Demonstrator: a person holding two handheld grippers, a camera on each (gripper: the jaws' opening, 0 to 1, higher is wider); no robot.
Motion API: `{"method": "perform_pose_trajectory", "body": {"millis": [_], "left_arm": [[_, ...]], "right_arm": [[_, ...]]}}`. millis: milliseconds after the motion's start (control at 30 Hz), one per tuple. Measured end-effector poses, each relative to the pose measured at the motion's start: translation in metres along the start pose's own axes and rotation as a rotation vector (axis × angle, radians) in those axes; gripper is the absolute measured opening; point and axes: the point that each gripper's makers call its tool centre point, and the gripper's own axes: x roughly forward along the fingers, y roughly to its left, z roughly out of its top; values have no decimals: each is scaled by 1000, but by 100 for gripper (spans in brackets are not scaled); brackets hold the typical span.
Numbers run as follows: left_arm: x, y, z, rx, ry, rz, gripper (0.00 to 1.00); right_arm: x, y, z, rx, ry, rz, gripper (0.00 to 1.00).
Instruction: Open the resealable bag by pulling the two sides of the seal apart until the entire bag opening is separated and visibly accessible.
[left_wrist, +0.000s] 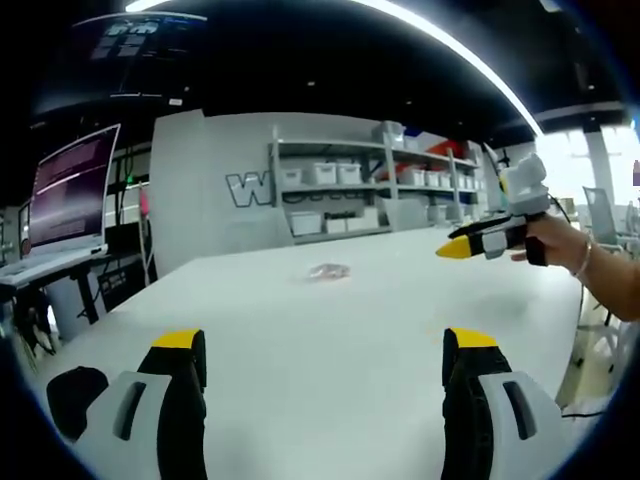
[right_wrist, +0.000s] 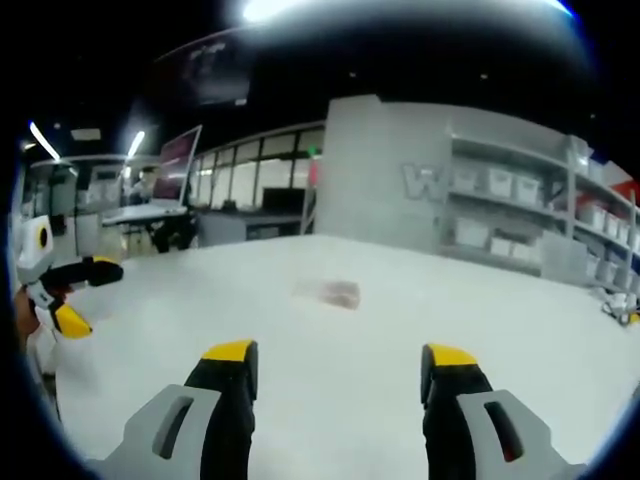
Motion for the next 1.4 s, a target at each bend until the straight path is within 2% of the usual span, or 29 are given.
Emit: {"method": "perform_pose_trajectory", "body": {"millis": [567,967,1400], "left_arm": [[0,-1,0,-5,-3,-5,96],[2,-1,-2,5,11,-9,95],[4,-4,4,12,1,-16,95]], "right_arm": [[8,0,9,10,0,-4,66],[22,3,12,27,16,2,66],[36,6,19,-11,39,24,64]]}}
